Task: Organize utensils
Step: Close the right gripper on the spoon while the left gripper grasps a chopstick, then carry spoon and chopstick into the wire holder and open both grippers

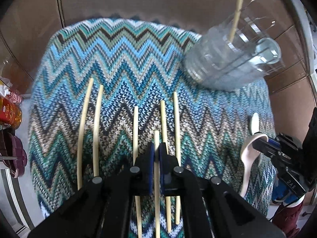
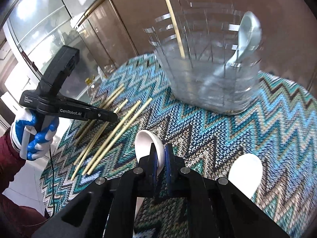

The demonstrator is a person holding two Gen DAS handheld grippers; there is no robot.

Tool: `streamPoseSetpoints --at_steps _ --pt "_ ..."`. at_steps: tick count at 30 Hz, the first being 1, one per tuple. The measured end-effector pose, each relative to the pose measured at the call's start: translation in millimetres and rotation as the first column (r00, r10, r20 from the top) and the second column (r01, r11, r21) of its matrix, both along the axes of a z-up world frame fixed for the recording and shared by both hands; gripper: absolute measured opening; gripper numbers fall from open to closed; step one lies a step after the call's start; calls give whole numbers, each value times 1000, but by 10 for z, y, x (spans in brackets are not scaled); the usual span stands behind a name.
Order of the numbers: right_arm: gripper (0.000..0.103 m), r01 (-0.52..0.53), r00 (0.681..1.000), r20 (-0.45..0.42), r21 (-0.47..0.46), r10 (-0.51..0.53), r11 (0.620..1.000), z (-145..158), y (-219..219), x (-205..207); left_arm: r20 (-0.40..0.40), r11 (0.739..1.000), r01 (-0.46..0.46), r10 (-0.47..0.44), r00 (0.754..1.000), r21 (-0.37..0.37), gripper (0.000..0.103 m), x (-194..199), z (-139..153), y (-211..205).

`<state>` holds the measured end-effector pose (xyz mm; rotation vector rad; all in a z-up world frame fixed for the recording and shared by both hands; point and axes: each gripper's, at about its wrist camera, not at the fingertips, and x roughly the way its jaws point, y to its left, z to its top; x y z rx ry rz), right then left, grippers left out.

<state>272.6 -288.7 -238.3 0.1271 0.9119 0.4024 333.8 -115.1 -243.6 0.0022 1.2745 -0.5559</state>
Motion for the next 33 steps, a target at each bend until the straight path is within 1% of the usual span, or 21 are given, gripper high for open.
streamPoseSetpoints --at_steps 4,8,12,16,19,22,27,28,33 --pt "7 32 997 65 -4 -32 999 225 15 -268 47 1000 -4 5 999 -31 4 -226 229 131" --pt "7 51 990 130 -13 -49 999 455 65 -522 121 998 -2 9 993 -61 4 -516 526 265" --pt "7 72 977 203 -27 -65 997 727 170 -808 199 995 -2 22 980 -99 4 -766 860 399" --pt "7 95 960 267 -28 -84 995 950 268 -1021 276 990 1 38 960 -140 4 -1018 1210 515" --pt "7 107 945 314 -36 -90 994 1132 347 -1206 338 987 8 49 940 -163 4 -1251 1477 591" --pt "7 119 928 361 -42 -96 992 1327 422 -1417 380 982 11 63 923 -188 4 -1441 1680 667" --pt "7 136 898 428 -45 -104 990 1543 510 -1724 469 969 14 108 877 -248 4 -1780 2036 825" --pt "7 142 890 443 -45 -107 989 1584 516 -1776 489 965 16 119 864 -263 4 -1846 2111 857" --pt "7 181 850 508 -37 -137 983 1756 498 -1882 560 951 13 170 811 -308 4 -2010 2369 908"
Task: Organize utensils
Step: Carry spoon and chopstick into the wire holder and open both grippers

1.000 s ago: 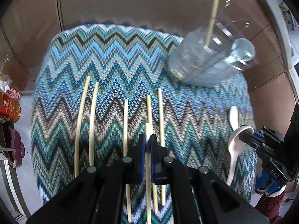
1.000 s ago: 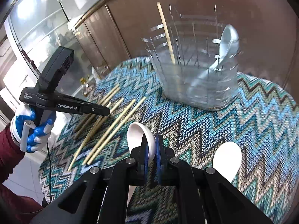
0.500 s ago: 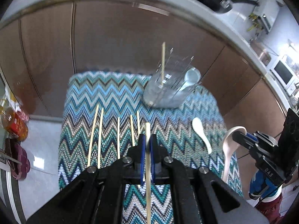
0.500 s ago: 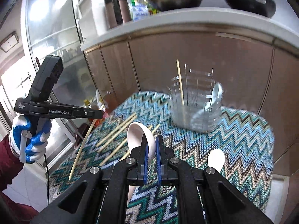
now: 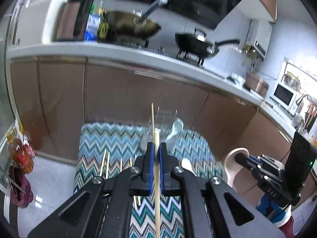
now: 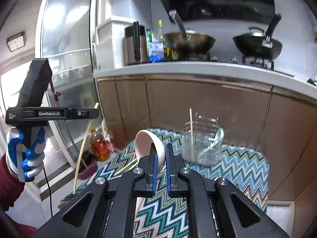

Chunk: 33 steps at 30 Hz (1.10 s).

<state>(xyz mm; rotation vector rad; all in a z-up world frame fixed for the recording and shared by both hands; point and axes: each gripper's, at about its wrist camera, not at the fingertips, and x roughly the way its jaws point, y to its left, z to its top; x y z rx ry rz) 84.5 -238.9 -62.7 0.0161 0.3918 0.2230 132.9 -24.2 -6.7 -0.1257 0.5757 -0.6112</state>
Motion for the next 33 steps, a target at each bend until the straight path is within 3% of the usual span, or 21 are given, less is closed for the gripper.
streamPoseSetpoints --at_steps 5,12,20,26,33 --pt "7 52 996 76 -9 -51 999 102 -40 86 69 999 -28 31 997 -39 4 39 178 -82" --pt "7 136 976 173 4 -134 991 225 -217 493 148 993 -67 81 986 -96 4 450 323 -383" --pt "7 248 917 316 23 -242 969 281 -450 1247 245 977 -115 158 957 -181 4 1133 340 -868" --pt "7 314 890 337 32 -306 949 38 -561 1825 319 952 -180 256 913 -249 4 1534 174 -1181" --pt "7 392 879 282 31 -385 919 -433 -699 2295 310 940 -230 304 901 -252 5 1986 -269 -1521"
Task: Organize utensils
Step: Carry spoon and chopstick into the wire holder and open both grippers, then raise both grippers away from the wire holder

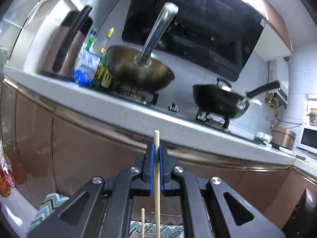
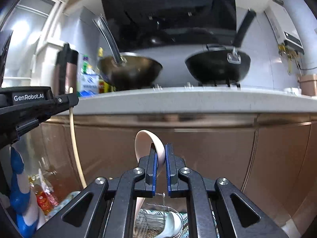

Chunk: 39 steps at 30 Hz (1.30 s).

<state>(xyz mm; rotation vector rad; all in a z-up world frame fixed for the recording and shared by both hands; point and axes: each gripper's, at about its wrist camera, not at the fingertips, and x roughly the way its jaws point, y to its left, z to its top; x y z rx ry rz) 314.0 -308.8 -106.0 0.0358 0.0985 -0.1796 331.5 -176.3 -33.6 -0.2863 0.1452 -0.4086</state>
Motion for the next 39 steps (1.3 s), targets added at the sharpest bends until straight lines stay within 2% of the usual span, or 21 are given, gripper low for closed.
streamPoseSetpoints --at_steps 6,8,10,13,15,17,21,30,35,39 --pt "8 28 999 -16 -32 -29 999 -244 9 122 -12 998 -48 48 999 32 5 134 -393 -141" --pt "9 22 999 -26 -14 -23 1000 -326 -12 135 -20 998 -54 55 998 35 5 151 -483 -147" --pt "11 23 999 -31 -7 -23 1000 -384 -18 104 -20 997 -60 61 998 43 6 139 -540 -143" --pt "21 21 999 -40 15 -21 1000 -425 -27 25 -30 998 -57 59 998 41 6 82 -561 -96" --pt "30 26 999 -34 24 -26 999 -406 -25 -45 -29 998 -58 59 998 39 7 23 -506 -37" --pt "33 35 999 -18 30 -34 999 -332 -24 -159 -8 997 -67 67 998 44 10 -70 -416 19" --pt "34 40 999 6 31 -40 999 -133 -6 -373 31 995 -92 91 995 41 31 -321 -191 204" --pt "34 27 999 45 25 -28 999 405 165 -1087 69 981 -143 135 988 129 33 -992 409 674" --pt "34 21 998 54 28 -23 999 601 250 -1488 65 971 -157 147 987 183 33 -1362 555 942" --pt "39 11 998 64 32 -13 999 705 291 -1740 67 961 -166 155 986 220 33 -1647 604 1141"
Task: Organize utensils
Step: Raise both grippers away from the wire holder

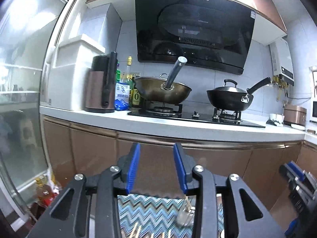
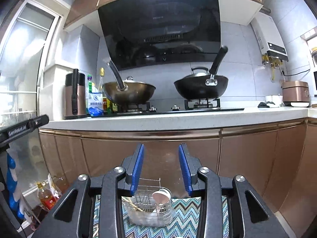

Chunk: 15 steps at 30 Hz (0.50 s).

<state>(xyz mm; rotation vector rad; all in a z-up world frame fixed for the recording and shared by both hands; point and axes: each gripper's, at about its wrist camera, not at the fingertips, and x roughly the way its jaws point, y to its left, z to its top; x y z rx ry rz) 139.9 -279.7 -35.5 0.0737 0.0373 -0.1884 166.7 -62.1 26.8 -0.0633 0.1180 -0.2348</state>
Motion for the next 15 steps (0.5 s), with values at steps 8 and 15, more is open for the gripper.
streamPoseSetpoints --at_steps 8,15 --pt "43 -12 1000 -18 11 12 1000 5 130 -510 -46 1000 -29 29 999 6 34 -453 -47 469" --pt "43 -14 1000 -12 -9 14 1000 41 192 -863 -79 998 -61 61 995 8 34 -640 -110 737"
